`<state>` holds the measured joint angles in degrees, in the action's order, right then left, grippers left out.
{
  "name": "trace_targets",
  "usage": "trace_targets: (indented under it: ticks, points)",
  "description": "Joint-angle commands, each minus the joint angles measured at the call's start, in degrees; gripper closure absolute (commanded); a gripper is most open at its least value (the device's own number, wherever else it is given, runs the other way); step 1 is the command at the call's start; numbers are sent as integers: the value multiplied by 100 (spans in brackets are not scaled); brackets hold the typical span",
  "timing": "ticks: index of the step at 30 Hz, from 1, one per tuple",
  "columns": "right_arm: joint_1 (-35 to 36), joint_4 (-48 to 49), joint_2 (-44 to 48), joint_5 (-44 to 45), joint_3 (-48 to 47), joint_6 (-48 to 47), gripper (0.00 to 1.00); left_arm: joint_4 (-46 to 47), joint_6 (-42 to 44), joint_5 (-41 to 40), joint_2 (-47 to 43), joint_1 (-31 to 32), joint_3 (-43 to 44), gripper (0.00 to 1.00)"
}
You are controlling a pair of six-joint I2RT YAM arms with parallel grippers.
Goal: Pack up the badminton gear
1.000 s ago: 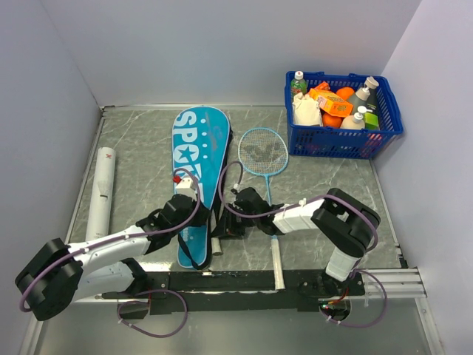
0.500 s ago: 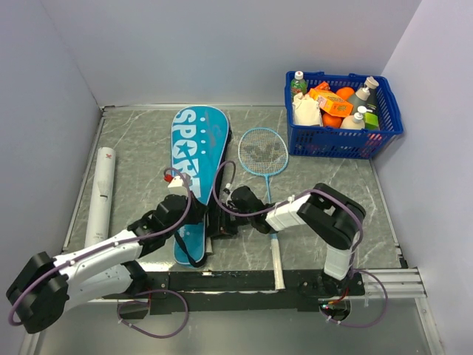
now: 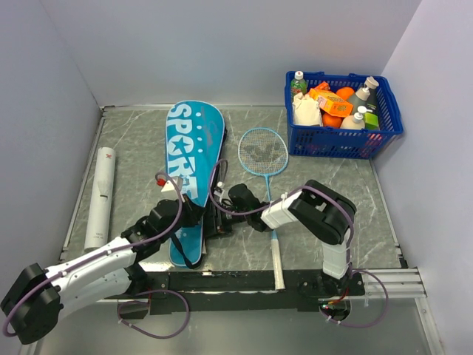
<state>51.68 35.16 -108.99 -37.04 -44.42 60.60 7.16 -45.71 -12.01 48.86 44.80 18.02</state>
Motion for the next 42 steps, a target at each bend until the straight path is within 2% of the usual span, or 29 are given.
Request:
trace_targets:
  ticks: [1,5,6,8,11,16,18,23,26,30,35,42]
  points:
    - [-316,1256,-17,399,-383,-233,100,409,-420,911,-158,100,-149,99]
    - [-308,1239,-70,258,-523,-250,71,559,-500,885,-254,100,-290,99]
    - [-325,1170,-52,258,-489,-268,67,559,-509,867,-280,108,-299,99]
    - [-334,1046,0,267,-436,-329,59,585,-509,850,-298,100,-308,99]
    - [-352,897,106,337,-251,-417,56,646,-535,849,-272,108,-317,99]
    - [-360,694,133,522,-49,-505,55,647,-658,779,-254,108,-343,99]
    - [-360,817,71,487,-31,-409,55,271,-632,561,-289,108,-212,98]
    - [-352,871,-26,487,48,-347,56,-1276,-254,-345,-474,100,623,85]
    - [-352,730,18,557,179,-426,56,-1717,-113,-626,-649,100,834,85]
    - [-360,344,334,864,565,-662,56,-1701,-122,-697,-738,108,817,87]
    - [-360,-1104,1326,1426,804,-1216,55,-1419,-148,-557,-527,108,756,89]
    - [-378,-3319,2705,2612,505,-2183,52,-1094,-8,-513,-254,108,703,87]
